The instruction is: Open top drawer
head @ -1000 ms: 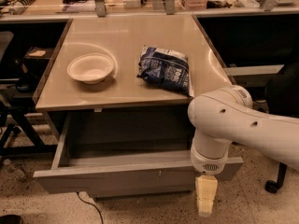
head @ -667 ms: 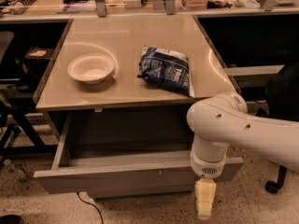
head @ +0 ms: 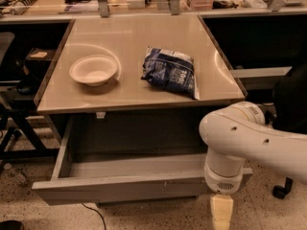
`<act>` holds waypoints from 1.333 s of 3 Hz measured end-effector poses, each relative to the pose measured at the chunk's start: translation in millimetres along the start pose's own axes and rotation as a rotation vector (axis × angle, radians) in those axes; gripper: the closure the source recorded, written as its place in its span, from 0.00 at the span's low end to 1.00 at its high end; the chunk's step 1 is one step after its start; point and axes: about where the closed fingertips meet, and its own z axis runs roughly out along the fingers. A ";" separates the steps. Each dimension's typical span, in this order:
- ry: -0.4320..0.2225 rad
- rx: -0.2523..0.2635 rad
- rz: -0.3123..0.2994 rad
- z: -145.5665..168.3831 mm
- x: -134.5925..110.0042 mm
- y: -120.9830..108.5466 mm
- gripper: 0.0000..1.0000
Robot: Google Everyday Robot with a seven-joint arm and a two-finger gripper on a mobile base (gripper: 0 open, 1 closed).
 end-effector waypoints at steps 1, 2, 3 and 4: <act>0.026 0.009 0.008 -8.7 20.5 23.4 0.00; 0.036 0.013 0.028 -18.1 39.1 53.1 0.00; 0.029 0.005 0.084 -26.3 66.2 100.2 0.00; 0.029 0.005 0.084 -26.4 66.3 100.3 0.00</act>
Offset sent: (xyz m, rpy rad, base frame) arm -0.0876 -0.0461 0.0508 -0.0560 -0.0142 -0.0443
